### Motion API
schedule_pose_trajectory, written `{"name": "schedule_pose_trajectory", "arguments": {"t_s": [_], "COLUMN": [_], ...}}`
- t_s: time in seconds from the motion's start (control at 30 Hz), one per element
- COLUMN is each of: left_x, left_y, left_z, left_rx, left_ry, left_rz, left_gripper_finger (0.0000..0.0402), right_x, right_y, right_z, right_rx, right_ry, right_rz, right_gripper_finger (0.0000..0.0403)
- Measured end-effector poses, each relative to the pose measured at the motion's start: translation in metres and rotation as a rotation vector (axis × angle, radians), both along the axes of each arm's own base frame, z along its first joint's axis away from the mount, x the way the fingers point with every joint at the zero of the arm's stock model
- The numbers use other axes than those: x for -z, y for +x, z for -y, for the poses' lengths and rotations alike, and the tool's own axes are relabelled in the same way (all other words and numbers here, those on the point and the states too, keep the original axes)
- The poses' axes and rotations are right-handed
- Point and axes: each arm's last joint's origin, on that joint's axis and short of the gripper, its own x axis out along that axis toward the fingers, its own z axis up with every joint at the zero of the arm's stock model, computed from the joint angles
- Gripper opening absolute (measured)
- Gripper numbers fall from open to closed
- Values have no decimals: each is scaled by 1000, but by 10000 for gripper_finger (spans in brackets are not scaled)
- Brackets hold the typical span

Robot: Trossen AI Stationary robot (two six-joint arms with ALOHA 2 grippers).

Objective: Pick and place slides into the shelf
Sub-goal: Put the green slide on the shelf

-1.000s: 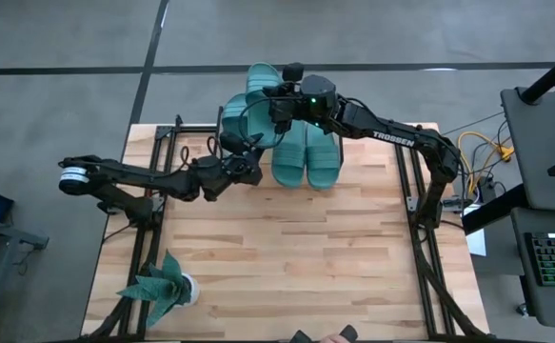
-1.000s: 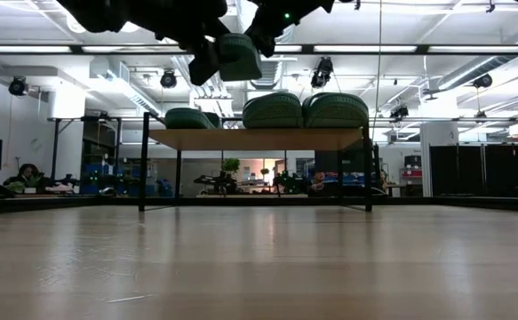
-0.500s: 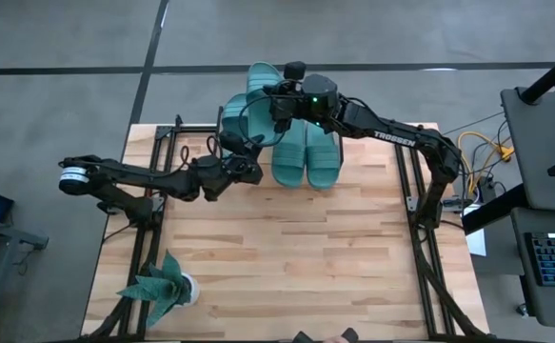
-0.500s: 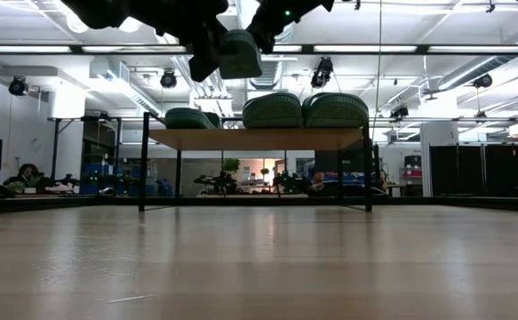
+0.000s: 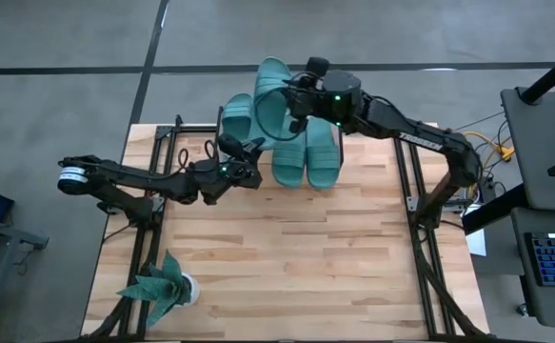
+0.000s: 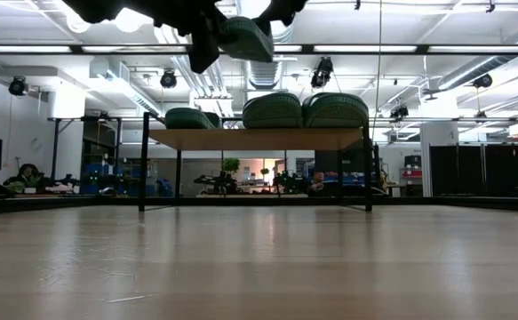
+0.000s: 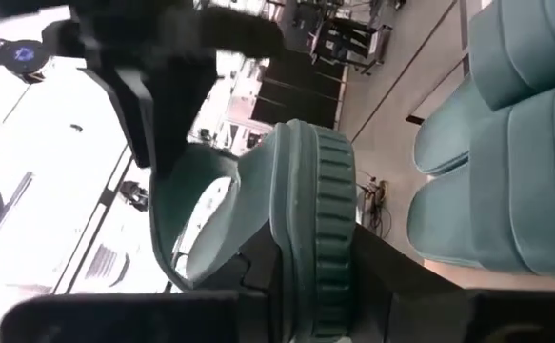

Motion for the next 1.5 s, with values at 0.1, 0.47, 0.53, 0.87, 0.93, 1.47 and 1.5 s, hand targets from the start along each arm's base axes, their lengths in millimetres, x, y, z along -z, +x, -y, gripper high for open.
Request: {"name": "schedule_pose_trajectory", "arguments": {"t_s": [0.1, 0.47, 0.53, 0.87, 0.93, 1.47, 1.5], "left_x": [2, 0, 3, 17, 20, 47, 50], "left_y": [0, 1, 1, -1, -1, 5, 6], "left_z": [0, 1, 1, -1, -1, -1, -1], "left_rx": [-2, 5, -7, -111, -114, -93, -96], "left_ry": [0, -9, -11, -14, -11, -5, -4], "left_rz": [-19, -14, -40, -235, -270, -488, -504], "left_gripper_finger": [52, 52, 52, 51, 51, 51, 51], "right_x": [-8, -14, -16, -18, -18, -15, -14], "right_y": [-13, -21, -22, -30, -32, -32, -32], "right_z": [-5, -7, -8, -11, -10, -11, -11], "right_rx": [7, -42, -44, -34, -27, -31, -31], "right_ry": [51, 62, 62, 84, 96, 112, 113], "right_rz": [26, 28, 41, 22, 15, -16, -18], "right_gripper_finger": [107, 109, 109, 99, 98, 95, 95]}}
